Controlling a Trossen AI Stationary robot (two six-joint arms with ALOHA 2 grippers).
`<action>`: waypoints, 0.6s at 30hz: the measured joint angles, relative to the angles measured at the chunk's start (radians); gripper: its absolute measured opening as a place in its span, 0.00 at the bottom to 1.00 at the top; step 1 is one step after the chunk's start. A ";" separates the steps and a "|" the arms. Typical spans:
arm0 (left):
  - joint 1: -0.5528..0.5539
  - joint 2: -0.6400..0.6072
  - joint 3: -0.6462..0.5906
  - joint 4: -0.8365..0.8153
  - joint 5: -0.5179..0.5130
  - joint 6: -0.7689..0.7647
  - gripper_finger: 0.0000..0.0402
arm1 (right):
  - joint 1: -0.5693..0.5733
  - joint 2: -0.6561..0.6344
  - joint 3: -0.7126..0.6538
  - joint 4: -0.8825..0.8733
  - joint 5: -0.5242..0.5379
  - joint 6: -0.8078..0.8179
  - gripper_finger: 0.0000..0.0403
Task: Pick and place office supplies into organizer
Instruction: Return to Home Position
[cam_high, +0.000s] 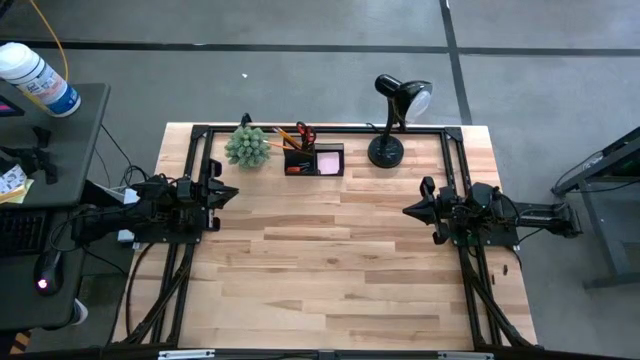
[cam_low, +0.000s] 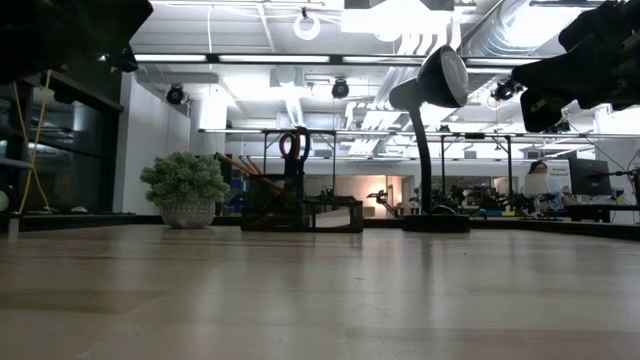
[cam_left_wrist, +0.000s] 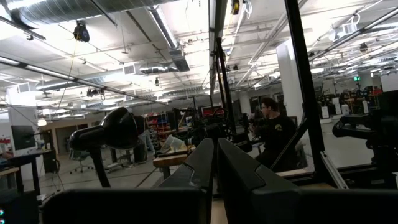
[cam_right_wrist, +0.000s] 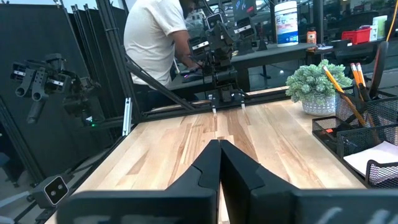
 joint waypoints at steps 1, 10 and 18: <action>0.000 0.000 0.000 0.000 0.000 0.000 0.03 | 0.000 0.000 0.000 0.000 0.000 0.000 0.00; 0.000 0.000 0.000 0.000 0.000 0.000 0.03 | 0.000 0.000 0.000 0.000 0.000 0.000 0.01; 0.000 0.000 0.000 0.000 0.000 0.000 0.03 | 0.000 0.000 0.000 0.000 0.000 0.000 0.01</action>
